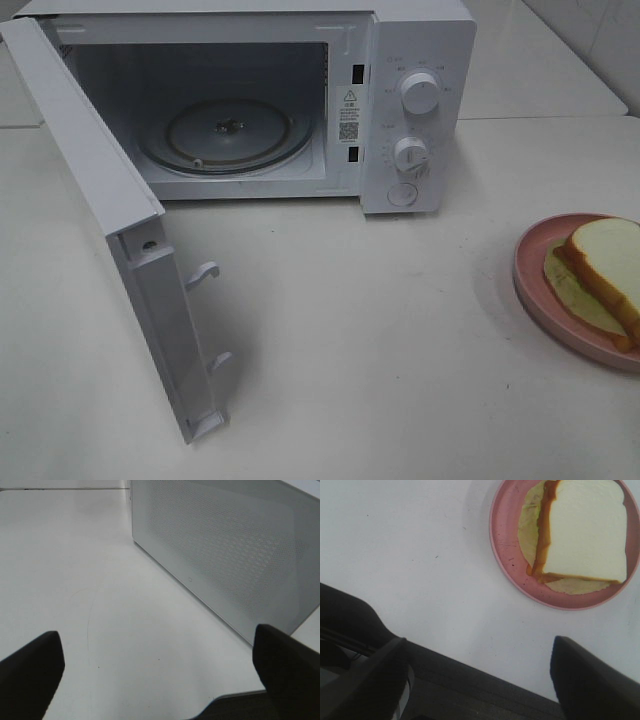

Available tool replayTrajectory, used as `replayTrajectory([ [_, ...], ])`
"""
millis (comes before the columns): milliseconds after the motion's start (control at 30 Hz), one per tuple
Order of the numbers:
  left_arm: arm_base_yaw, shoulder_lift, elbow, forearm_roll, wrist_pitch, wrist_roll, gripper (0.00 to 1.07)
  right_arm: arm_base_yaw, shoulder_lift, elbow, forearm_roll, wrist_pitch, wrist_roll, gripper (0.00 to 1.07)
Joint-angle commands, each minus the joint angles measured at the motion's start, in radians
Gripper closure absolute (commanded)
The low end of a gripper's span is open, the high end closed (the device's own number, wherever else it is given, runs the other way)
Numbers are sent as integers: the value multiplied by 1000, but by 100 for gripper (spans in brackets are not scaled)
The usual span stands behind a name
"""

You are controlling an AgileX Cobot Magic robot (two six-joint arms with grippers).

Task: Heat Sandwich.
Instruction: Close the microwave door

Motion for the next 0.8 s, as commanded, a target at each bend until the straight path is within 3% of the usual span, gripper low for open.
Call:
replayTrajectory([
  [33,5,-6,2,-7,-14,-4,10,-3,-78,0,9,45,-23,31],
  [267,5,-6,2,-7,-14,-4,10,-4,-307,0,8,93,-31,31],
  [533,5,-6,2,-7,-14,-4,10,-153,-496,18,33,67,-31,31],
  [800,5,-6,2,-7,-14,-4,10,-302,-646,142,137,-7,-33,31],
])
